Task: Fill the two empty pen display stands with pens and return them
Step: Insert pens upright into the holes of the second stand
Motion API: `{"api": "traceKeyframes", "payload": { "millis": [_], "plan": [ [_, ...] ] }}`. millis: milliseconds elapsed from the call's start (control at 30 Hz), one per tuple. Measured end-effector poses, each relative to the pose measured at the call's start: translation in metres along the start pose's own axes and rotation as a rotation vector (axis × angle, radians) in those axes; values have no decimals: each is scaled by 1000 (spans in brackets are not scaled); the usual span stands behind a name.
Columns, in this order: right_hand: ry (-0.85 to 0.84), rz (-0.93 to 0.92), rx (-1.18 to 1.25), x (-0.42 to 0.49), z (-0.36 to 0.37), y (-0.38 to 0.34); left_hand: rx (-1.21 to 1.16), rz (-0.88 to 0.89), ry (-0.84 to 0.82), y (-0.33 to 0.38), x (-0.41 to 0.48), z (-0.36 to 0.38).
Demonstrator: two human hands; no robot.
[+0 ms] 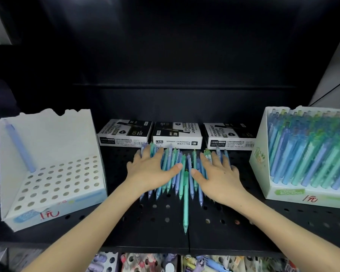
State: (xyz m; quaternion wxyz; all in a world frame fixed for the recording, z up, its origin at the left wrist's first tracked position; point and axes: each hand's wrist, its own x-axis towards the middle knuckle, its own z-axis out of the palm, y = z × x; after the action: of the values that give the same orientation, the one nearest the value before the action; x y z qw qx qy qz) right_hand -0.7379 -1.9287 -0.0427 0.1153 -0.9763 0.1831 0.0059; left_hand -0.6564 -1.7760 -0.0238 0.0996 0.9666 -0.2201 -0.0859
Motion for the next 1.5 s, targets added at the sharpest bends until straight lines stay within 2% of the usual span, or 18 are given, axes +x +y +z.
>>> {"api": "traceKeyframes", "payload": {
  "millis": [300,633,733,833,967,1133,1267,1500],
  "plan": [
    [29,0,43,7,-1,-13,-135,65,-8,9,2,0],
    [46,-14,12,0,0,-13,-180,182,-7,3,1,8],
    [197,-129,18,-7,-4,-6,-326,233,33,-5,-1,8],
    [261,-316,200,-20,-15,2,-409,287,127,-14,-4,8],
    [79,-584,332,-31,-14,12,-427,358,159,-28,-5,9],
    [-147,-710,256,-27,-11,12,-540,360,153,-41,-6,10],
    [-179,-798,225,-21,-14,6,-588,333,193,-47,-11,11],
    [-145,-1018,302,-29,-8,0,-503,272,232,-50,-24,15]
  ]
}}
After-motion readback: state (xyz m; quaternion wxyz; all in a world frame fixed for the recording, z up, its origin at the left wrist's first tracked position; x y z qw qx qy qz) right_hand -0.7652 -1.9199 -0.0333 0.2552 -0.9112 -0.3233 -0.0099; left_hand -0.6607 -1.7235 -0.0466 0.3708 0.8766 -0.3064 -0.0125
